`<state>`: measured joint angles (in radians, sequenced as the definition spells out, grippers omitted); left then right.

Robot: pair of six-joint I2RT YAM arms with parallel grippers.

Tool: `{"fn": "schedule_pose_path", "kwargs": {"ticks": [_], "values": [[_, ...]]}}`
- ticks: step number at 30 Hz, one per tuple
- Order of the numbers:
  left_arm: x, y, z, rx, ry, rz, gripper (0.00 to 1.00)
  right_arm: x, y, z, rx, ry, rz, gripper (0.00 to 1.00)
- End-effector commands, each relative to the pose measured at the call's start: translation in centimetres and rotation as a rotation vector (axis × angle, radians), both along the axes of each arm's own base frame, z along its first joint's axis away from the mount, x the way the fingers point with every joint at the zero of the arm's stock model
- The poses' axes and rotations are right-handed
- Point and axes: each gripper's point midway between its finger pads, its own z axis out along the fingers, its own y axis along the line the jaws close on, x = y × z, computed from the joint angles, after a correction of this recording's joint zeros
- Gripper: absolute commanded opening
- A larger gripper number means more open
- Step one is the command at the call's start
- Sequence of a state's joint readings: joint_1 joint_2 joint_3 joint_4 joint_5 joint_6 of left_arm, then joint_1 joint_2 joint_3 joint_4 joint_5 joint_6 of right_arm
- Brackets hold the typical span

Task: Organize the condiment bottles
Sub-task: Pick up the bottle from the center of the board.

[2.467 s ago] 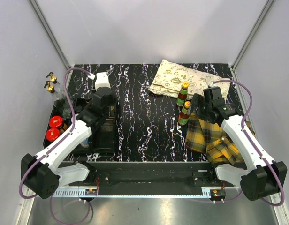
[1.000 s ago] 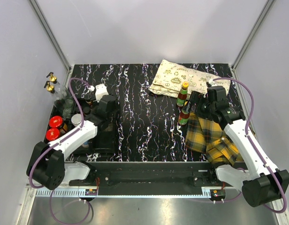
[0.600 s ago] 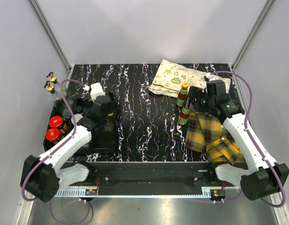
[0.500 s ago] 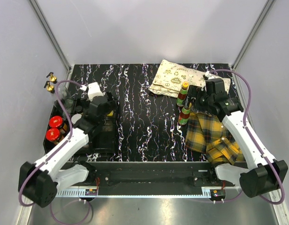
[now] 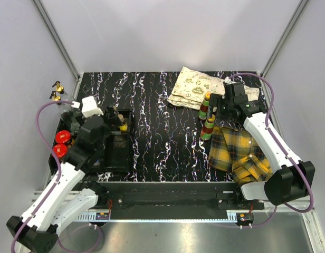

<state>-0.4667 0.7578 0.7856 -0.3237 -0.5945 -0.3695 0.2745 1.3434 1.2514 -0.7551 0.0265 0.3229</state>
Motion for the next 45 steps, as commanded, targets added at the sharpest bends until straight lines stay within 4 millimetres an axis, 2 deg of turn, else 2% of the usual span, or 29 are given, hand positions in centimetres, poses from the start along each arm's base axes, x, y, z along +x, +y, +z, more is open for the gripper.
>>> {"fn": "schedule_pose_path", "kwargs": {"ticks": [1, 9, 11, 16, 20, 24, 26, 29, 30, 33, 34, 35, 39, 43, 45], "values": [[-1.0, 0.6, 2.3, -0.012, -0.048, -0.004, 0.99, 0.4, 0.9, 1.4, -0.022, -0.025, 0.034, 0.88], [-1.6, 0.9, 1.8, -0.027, -0.039, 0.006, 0.99, 0.2, 2.0, 0.0, -0.067, 0.015, 0.04, 0.85], [-1.8, 0.9, 1.6, -0.027, -0.033, 0.005, 0.99, 0.2, 1.7, -0.4, -0.083, 0.024, 0.019, 0.8], [-2.3, 1.3, 1.6, -0.022, -0.035, 0.009, 0.99, 0.4, 1.0, -1.1, -0.118, 0.038, -0.022, 0.74], [-2.7, 1.6, 1.8, -0.018, -0.048, 0.009, 0.99, 0.5, 1.0, -1.3, -0.118, 0.045, -0.027, 0.66], [-2.7, 1.6, 1.7, -0.009, -0.038, 0.009, 0.99, 0.6, 1.2, -1.5, -0.12, 0.055, -0.019, 0.54], [-2.8, 1.7, 1.5, -0.006, -0.03, 0.008, 0.99, 0.7, 1.5, -1.4, -0.121, 0.054, -0.012, 0.52], [-3.0, 1.7, 1.3, 0.0, -0.022, 0.008, 0.99, 0.7, 1.4, -1.4, -0.133, 0.057, -0.017, 0.42], [-3.1, 1.8, 1.3, 0.001, -0.02, 0.011, 0.99, 0.7, 1.4, -1.3, -0.132, 0.056, -0.019, 0.38], [-3.4, 2.1, 1.1, 0.007, -0.012, 0.013, 0.99, 0.7, 1.6, -0.8, -0.135, 0.047, -0.018, 0.17], [-3.6, 2.2, 1.0, 0.009, -0.01, 0.016, 0.99, 0.5, 1.5, -0.6, -0.137, 0.045, -0.019, 0.03], [-3.7, 2.4, 1.1, 0.011, -0.01, 0.025, 0.99, 0.5, 1.6, 0.0, -0.135, 0.037, -0.02, 0.0], [-4.3, 3.2, 1.2, 0.022, -0.002, 0.054, 0.99, 0.1, 2.8, 1.8, -0.137, 0.009, 0.014, 0.0], [-4.8, 3.8, 1.8, 0.033, 0.003, 0.071, 0.99, -0.7, 6.0, 4.4, -0.117, -0.041, 0.107, 0.0], [-5.0, 3.9, 2.0, 0.034, 0.001, 0.074, 0.99, -0.8, 7.4, 6.3, -0.091, -0.081, 0.142, 0.0]]}}
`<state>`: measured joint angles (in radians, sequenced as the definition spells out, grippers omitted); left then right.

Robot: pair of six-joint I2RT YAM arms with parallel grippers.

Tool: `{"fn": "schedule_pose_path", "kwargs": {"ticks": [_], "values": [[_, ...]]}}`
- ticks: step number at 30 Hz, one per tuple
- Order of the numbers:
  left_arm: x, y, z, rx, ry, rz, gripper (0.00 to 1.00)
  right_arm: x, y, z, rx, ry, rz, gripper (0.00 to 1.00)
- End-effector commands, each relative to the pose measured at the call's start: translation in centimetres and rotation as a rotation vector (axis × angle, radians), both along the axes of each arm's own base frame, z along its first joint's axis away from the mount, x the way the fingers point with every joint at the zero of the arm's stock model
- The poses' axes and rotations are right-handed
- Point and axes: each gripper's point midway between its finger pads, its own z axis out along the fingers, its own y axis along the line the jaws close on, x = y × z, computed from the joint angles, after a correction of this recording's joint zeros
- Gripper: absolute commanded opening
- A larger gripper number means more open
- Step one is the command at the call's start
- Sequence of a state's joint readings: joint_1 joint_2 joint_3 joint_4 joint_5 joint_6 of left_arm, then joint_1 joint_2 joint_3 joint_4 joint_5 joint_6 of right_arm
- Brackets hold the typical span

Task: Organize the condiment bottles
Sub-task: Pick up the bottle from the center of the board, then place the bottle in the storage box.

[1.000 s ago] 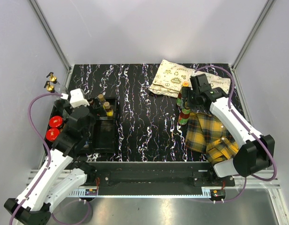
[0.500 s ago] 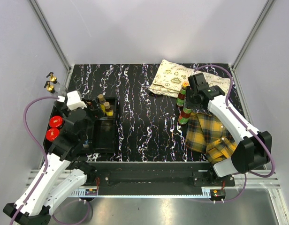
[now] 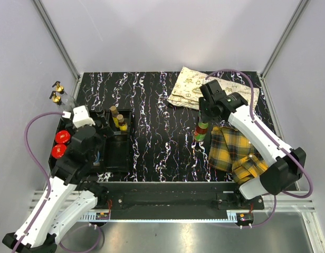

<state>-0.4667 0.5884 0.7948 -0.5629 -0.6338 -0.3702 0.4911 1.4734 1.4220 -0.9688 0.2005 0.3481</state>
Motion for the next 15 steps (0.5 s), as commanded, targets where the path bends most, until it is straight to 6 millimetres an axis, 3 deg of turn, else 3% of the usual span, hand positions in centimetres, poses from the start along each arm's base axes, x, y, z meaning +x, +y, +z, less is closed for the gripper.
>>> {"fn": "schedule_pose_path", "kwargs": {"ticks": [1, 4, 6, 7, 9, 10, 12, 13, 15], "values": [[-0.7, 1.2, 2.6, -0.002, -0.049, 0.043, 0.99, 1.1, 4.8, 8.0, 0.118, -0.204, 0.104, 0.0], [-1.1, 1.6, 3.1, -0.009, -0.058, 0.06, 0.99, 0.7, 7.2, 10.4, 0.135, -0.244, 0.173, 0.0], [-1.2, 1.8, 3.1, -0.018, -0.058, 0.078, 0.99, 0.0, 9.6, 10.8, 0.131, -0.245, 0.243, 0.0], [-1.3, 2.1, 3.2, -0.015, -0.054, 0.095, 0.99, -0.1, 10.5, 12.2, 0.138, -0.277, 0.277, 0.0], [-1.4, 2.4, 2.8, -0.016, -0.033, 0.119, 0.99, -0.7, 12.9, 12.5, 0.121, -0.289, 0.353, 0.0], [-1.5, 2.7, 2.7, -0.012, -0.026, 0.14, 0.99, -0.7, 13.7, 13.9, 0.135, -0.32, 0.372, 0.0], [-1.4, 3.0, 2.3, -0.007, 0.002, 0.169, 0.99, -1.1, 15.9, 14.2, 0.129, -0.329, 0.441, 0.0], [-1.5, 3.3, 2.3, 0.002, 0.01, 0.193, 0.99, -1.1, 16.7, 15.8, 0.151, -0.364, 0.458, 0.0], [-1.3, 3.6, 2.1, 0.006, 0.033, 0.226, 0.99, -1.3, 19.0, 15.6, 0.14, -0.372, 0.522, 0.0]]}}
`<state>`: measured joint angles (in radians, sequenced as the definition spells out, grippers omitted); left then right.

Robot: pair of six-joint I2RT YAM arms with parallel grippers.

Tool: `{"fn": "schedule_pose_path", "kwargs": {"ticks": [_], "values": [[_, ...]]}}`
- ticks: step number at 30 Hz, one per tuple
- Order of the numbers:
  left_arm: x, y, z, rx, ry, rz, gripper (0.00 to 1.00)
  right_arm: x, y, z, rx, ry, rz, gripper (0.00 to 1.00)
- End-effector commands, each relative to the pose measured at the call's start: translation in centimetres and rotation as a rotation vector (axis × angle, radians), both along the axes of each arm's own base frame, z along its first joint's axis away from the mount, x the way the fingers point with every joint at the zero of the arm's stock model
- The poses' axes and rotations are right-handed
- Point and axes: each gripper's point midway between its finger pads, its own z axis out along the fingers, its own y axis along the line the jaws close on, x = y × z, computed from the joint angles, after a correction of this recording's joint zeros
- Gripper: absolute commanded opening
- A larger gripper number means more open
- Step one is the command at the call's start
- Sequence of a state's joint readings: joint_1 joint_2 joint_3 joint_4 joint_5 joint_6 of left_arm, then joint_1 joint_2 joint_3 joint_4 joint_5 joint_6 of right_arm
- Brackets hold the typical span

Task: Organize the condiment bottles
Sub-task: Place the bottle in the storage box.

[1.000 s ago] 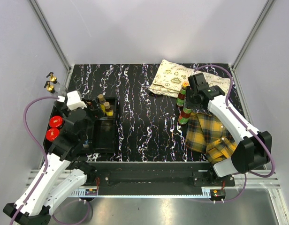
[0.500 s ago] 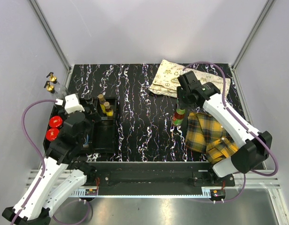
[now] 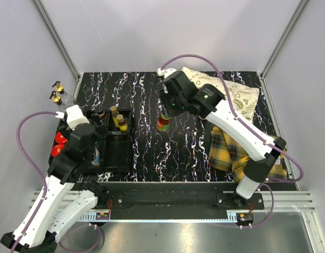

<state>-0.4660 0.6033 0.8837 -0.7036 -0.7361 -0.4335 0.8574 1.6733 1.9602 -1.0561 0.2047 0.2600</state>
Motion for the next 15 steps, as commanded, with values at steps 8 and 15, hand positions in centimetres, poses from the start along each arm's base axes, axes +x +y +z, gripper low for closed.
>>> {"fn": "schedule_pose_path", "kwargs": {"ticks": [8, 15], "values": [[0.6, 4.0, 0.3, -0.013, 0.051, 0.241, 0.99, -0.3, 11.7, 6.3, 0.086, -0.24, 0.262, 0.0], [-0.2, 6.9, -1.5, -0.035, 0.092, 0.301, 0.99, -2.4, 17.9, 3.8, 0.103, -0.234, 0.378, 0.0]]}}
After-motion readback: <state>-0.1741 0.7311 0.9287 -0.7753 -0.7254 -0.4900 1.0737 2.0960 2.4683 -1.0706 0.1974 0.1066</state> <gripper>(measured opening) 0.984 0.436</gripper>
